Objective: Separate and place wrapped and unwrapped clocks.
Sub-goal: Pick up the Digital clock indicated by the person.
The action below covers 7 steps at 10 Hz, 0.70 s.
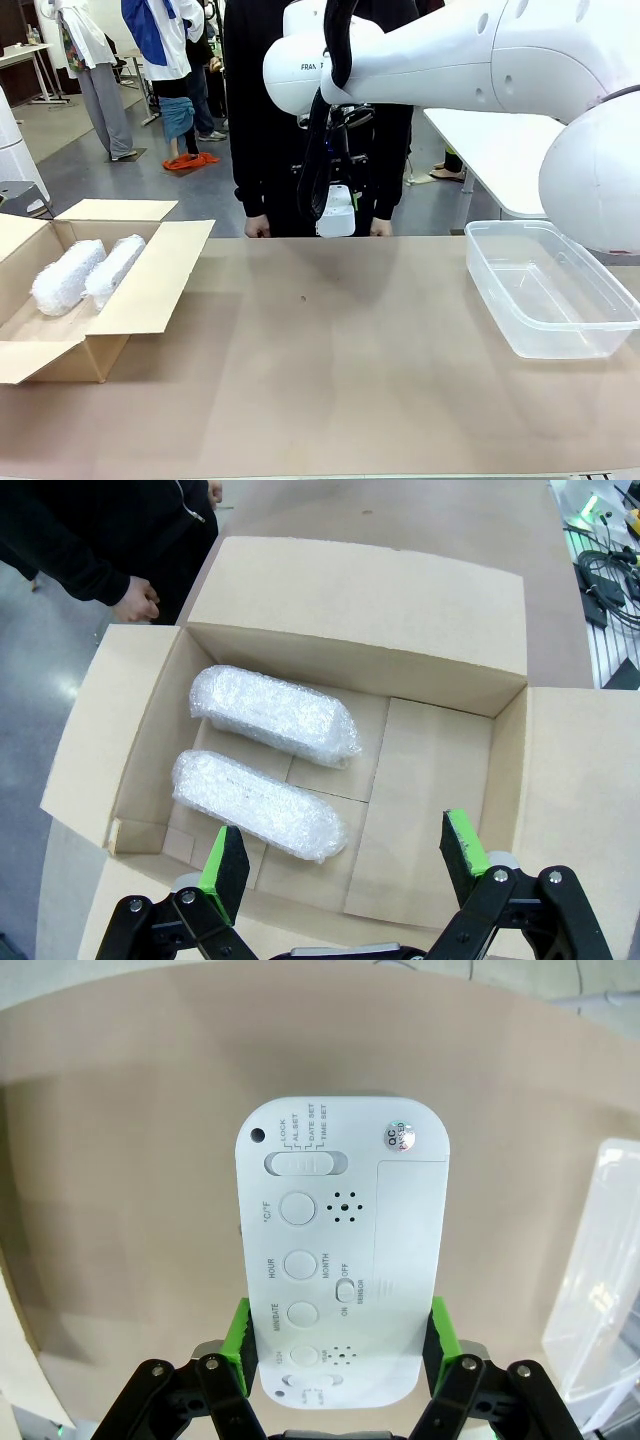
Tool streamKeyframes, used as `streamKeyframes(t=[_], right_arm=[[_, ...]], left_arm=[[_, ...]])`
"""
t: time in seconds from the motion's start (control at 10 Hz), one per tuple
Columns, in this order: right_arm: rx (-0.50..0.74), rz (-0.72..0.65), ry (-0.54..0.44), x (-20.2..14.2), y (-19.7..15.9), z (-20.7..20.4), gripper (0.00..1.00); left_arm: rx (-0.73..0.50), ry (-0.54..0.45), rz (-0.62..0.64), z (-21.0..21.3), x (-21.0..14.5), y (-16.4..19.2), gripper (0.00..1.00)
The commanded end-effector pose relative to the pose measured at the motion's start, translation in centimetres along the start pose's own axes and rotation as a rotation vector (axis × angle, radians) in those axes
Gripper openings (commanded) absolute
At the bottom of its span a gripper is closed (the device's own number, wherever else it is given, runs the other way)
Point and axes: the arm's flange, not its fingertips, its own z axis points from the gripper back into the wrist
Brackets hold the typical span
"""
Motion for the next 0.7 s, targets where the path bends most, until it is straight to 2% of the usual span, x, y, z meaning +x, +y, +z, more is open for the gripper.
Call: streamKeyframes(t=[0.0, 0.6], right_arm=[[0.002, 0.001, -0.005, -0.05, -0.04, 0.10, 0.38], [0.002, 0.001, -0.005, -0.05, -0.04, 0.10, 0.38]], left_arm=[[0.000, -0.012, -0.005, 0.12, 0.02, -0.04, 1.00], [0.000, -0.012, -0.005, 0.12, 0.02, -0.04, 1.00]])
